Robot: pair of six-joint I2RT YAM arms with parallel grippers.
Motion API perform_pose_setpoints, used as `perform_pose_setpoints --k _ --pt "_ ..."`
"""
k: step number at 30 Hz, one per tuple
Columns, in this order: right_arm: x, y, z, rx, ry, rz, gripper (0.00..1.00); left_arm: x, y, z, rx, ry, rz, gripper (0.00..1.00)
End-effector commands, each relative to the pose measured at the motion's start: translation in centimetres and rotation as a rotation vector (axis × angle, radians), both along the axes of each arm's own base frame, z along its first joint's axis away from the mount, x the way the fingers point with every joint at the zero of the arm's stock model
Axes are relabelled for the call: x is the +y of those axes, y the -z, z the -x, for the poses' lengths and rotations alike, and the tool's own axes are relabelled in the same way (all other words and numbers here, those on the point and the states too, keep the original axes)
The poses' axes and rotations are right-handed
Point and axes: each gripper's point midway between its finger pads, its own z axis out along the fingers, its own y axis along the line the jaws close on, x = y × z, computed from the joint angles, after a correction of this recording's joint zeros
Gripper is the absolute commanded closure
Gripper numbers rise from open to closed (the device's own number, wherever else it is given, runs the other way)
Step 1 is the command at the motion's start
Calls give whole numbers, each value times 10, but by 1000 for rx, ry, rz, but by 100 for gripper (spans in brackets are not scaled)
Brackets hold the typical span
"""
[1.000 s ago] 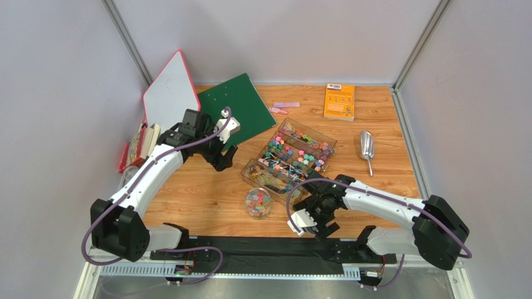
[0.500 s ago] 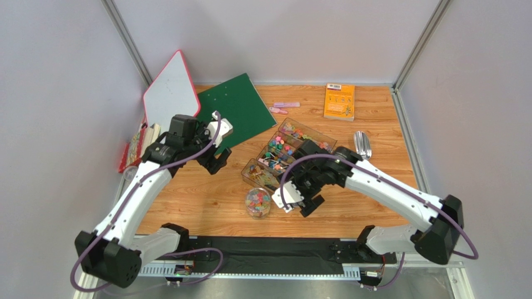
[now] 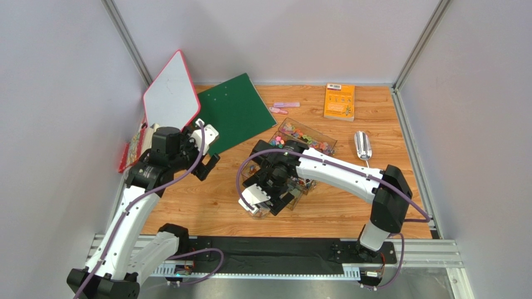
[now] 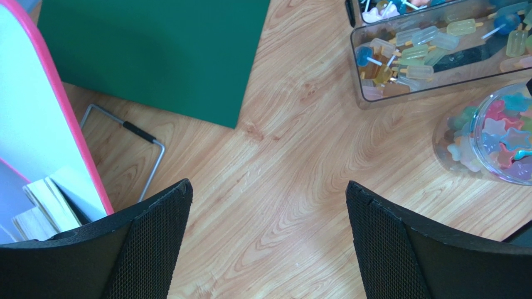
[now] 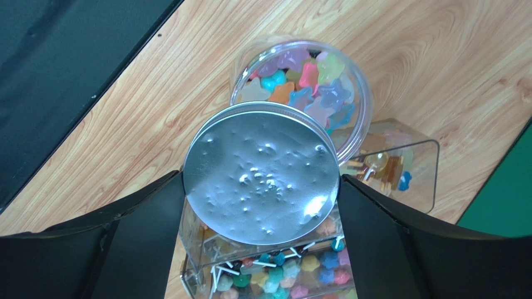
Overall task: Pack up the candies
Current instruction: Close the bottle lid on the packing bottle.
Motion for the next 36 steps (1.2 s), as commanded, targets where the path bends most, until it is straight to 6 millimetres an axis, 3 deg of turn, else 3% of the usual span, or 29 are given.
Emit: perform_pose_setpoints --k 1,9,27,36 --pt "21 -10 0 6 -30 -40 12 7 -6 5 -36 -19 -1 2" --pt "40 -1 -7 4 -41 -4 12 10 2 9 -24 -34 3 2" --pt "38 2 7 66 -88 91 12 18 0 2 -67 -67 -20 2" --pt "52 5 5 47 -74 66 12 19 0 2 -67 -73 -13 2"
